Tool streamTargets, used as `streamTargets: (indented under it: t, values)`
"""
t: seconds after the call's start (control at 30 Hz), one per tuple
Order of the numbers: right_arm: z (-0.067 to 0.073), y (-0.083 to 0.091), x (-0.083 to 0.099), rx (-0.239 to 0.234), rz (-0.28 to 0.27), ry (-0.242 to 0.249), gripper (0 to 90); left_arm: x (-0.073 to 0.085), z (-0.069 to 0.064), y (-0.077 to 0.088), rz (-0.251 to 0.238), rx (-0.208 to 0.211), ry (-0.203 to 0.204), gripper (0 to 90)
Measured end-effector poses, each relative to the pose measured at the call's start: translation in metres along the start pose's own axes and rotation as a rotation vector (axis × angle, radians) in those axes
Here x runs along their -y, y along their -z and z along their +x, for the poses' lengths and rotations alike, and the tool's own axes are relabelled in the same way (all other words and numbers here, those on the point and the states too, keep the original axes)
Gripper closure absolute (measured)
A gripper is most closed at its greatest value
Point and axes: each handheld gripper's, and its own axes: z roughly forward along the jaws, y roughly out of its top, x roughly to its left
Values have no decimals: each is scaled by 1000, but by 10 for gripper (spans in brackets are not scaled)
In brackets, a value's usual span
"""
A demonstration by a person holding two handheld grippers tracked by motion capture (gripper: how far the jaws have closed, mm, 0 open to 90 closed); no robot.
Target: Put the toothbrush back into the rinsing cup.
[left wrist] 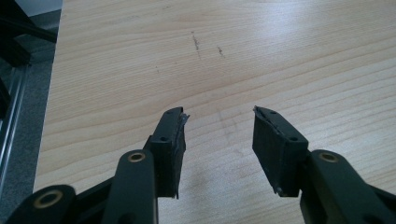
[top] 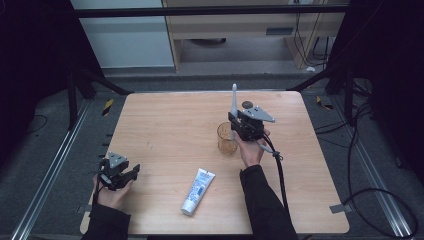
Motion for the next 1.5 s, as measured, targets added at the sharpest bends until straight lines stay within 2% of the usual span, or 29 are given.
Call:
streamTargets:
  t: [0.13, 0.33, 0.63, 0.67, 0.93, 1.5]
  values:
    - [-5, 3, 3, -8, 34, -1, 670, 0, -1, 0, 1, 0, -1, 531]
    - [-3, 7, 4, -4, 68, 27, 669, 0, -1, 0, 1, 0, 0, 531]
    - [-4, 12, 13, 0, 104, 28, 668, 0, -1, 0, 3, 1, -3, 531]
    - [-4, 11, 15, 1, 121, 34, 668, 0, -1, -1, 4, 1, -3, 531]
    - [-1, 9, 17, 10, 138, 58, 668, 0, -1, 0, 2, 2, -1, 531]
    - [-3, 7, 19, 11, 177, 70, 666, 0, -1, 0, 3, 2, -2, 530]
